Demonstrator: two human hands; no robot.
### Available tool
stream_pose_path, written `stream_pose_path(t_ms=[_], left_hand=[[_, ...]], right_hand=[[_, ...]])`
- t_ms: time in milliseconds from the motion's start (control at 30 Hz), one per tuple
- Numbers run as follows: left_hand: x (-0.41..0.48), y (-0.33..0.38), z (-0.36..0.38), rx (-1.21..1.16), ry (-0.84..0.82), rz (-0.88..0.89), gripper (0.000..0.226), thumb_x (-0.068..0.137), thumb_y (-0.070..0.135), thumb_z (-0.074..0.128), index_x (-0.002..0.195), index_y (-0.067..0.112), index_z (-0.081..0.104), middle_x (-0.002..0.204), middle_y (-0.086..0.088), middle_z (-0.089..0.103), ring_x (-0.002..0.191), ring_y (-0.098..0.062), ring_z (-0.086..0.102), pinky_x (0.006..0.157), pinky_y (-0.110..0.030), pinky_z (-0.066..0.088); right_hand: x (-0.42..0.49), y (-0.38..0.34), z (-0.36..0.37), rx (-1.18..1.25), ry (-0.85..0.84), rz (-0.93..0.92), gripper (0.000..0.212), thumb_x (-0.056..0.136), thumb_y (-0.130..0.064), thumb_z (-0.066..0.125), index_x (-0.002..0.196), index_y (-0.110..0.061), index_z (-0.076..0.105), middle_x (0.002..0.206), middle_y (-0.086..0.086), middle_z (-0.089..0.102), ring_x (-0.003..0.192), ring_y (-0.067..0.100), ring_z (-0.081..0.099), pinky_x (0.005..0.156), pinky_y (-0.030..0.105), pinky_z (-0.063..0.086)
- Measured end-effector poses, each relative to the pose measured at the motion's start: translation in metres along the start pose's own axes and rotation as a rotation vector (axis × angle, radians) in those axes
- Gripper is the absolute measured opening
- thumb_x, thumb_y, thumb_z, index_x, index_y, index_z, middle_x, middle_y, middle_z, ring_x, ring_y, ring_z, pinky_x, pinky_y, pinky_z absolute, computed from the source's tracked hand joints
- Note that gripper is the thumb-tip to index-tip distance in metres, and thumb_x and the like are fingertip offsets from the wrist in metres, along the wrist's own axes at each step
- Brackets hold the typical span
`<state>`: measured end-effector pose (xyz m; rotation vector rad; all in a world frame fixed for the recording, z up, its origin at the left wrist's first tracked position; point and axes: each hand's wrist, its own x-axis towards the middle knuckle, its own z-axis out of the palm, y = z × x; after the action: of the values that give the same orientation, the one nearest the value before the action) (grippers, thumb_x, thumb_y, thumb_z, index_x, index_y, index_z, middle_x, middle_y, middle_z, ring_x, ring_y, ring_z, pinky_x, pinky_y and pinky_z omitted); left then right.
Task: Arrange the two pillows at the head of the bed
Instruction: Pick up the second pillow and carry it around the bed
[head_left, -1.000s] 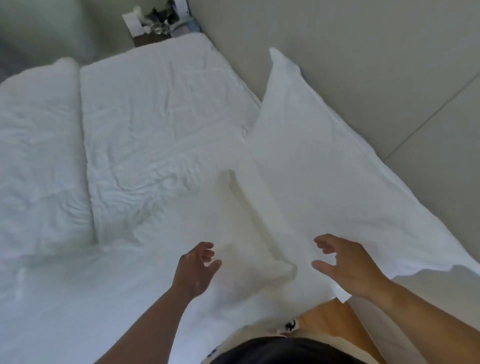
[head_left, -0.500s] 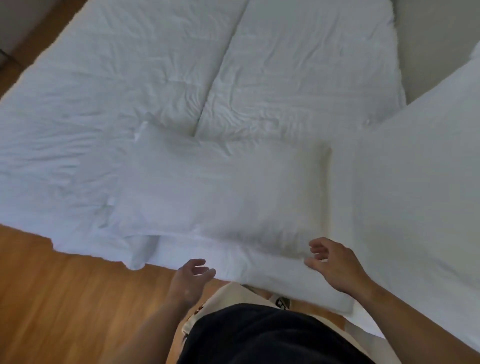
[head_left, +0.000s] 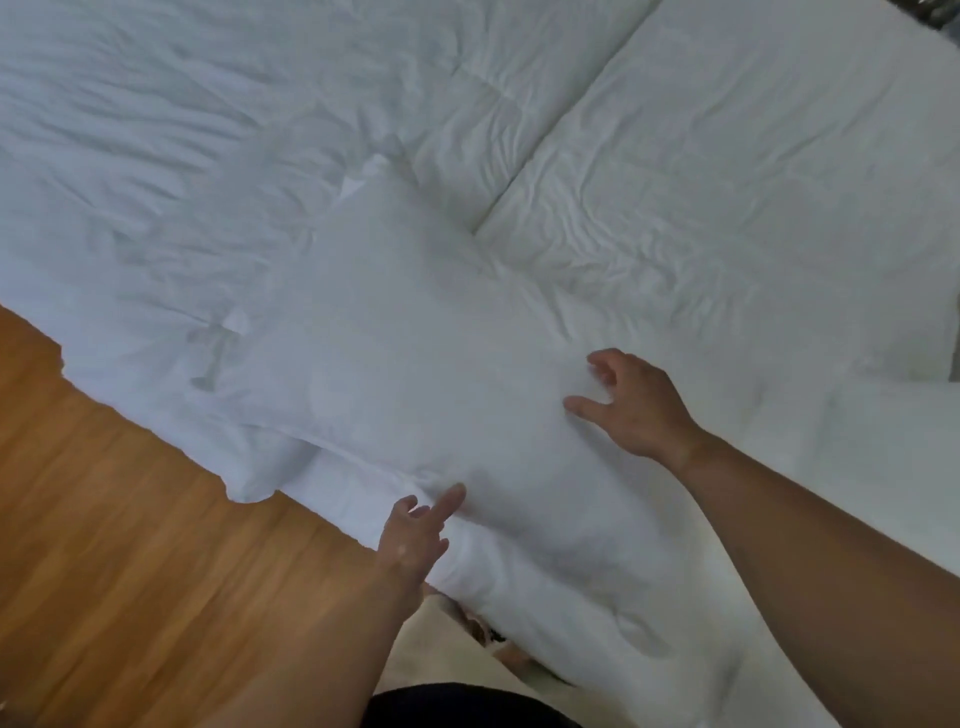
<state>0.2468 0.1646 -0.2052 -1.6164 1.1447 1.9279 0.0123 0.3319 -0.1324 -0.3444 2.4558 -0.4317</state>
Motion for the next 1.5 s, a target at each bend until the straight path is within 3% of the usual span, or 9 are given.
stream_pose_path(t_ms=[167,467,633,767,933,1100,1267,1400,1500], left_hand=[[0.03,0.011,0.023,-0.092,0.033,-0.007,0.11,0.034,0.077,0.088,0.123,0.017,0.065,0.116,0.004,0.074,0.11,-0.015,0.066,0.11,-0.046,0.05],[0.074,0.007,0.035,-0.291,-0.096,-0.029,0.078,0.054,0.042,0.095,0.123,0.013,0.074,0.118,-0.001,0.081,0.112,-0.021,0.075,0.109,-0.044,0.052],[0.08,0.001,0.041,-0.34,-0.068,0.039,0.069,0.056,0.033,0.09,0.122,0.02,0.071,0.106,0.014,0.082,0.09,-0.001,0.078,0.069,-0.01,0.059],[0.078,-0.004,0.051,-0.383,-0.063,0.056,0.089,0.056,0.037,0.096,0.137,0.022,0.062,0.124,0.008,0.078,0.114,-0.014,0.073,0.094,-0.028,0.058],[0.063,-0.003,0.062,-0.442,-0.089,0.106,0.1,0.054,0.047,0.098,0.14,0.011,0.062,0.131,-0.006,0.074,0.123,-0.028,0.069,0.112,-0.052,0.047],[0.03,0.009,0.063,-0.506,-0.06,0.099,0.096,0.049,0.047,0.098,0.133,0.014,0.066,0.121,0.0,0.079,0.117,-0.026,0.072,0.1,-0.043,0.055],[-0.018,0.021,0.042,-0.558,0.046,0.168,0.088,0.052,0.044,0.085,0.133,0.015,0.064,0.107,0.006,0.079,0.103,-0.018,0.072,0.084,-0.033,0.056],[-0.055,0.034,0.0,-0.458,0.034,0.32,0.081,0.056,0.047,0.096,0.129,0.024,0.068,0.107,0.009,0.083,0.107,-0.021,0.074,0.097,-0.046,0.056],[-0.094,0.052,-0.036,-0.366,0.019,0.439,0.069,0.06,0.044,0.093,0.123,0.03,0.068,0.107,0.012,0.082,0.109,-0.022,0.074,0.1,-0.049,0.055]], right_hand=[[0.092,-0.018,-0.014,-0.201,-0.096,-0.044,0.102,0.072,-0.07,0.077,0.154,-0.019,0.043,0.151,0.009,0.051,0.137,0.028,0.05,0.109,0.038,0.04],[0.199,-0.005,0.0,-0.148,-0.36,-0.027,0.123,0.05,-0.079,0.083,0.156,-0.036,0.036,0.153,-0.01,0.05,0.137,0.018,0.05,0.111,0.035,0.038],[0.232,0.011,0.006,-0.088,-0.404,0.068,0.132,0.044,-0.094,0.073,0.156,-0.033,0.04,0.153,-0.011,0.051,0.138,0.018,0.05,0.119,0.039,0.034],[0.224,0.01,0.006,-0.026,-0.429,0.09,0.134,0.038,-0.096,0.071,0.153,-0.032,0.047,0.15,-0.013,0.052,0.135,0.016,0.049,0.117,0.035,0.032],[0.19,-0.001,-0.006,0.061,-0.466,0.052,0.104,0.024,-0.097,0.069,0.113,-0.042,0.065,0.112,-0.025,0.067,0.105,0.004,0.064,0.098,0.027,0.04],[0.151,-0.013,-0.024,0.117,-0.387,0.011,0.104,0.03,-0.097,0.068,0.116,-0.038,0.066,0.101,-0.025,0.066,0.093,0.0,0.063,0.079,0.023,0.045],[0.085,-0.028,-0.044,0.252,-0.329,-0.024,0.053,0.081,-0.068,0.061,0.12,-0.032,0.065,0.101,-0.02,0.067,0.093,-0.001,0.063,0.071,0.017,0.044],[0.018,-0.046,-0.057,0.373,-0.267,-0.037,0.097,0.027,-0.101,0.06,0.099,-0.036,0.07,0.094,-0.018,0.076,0.08,0.003,0.072,0.071,0.023,0.048],[-0.03,-0.061,-0.064,0.489,-0.268,-0.133,0.103,0.02,-0.1,0.066,0.098,-0.033,0.072,0.083,-0.018,0.081,0.072,-0.002,0.076,0.071,0.025,0.051]])
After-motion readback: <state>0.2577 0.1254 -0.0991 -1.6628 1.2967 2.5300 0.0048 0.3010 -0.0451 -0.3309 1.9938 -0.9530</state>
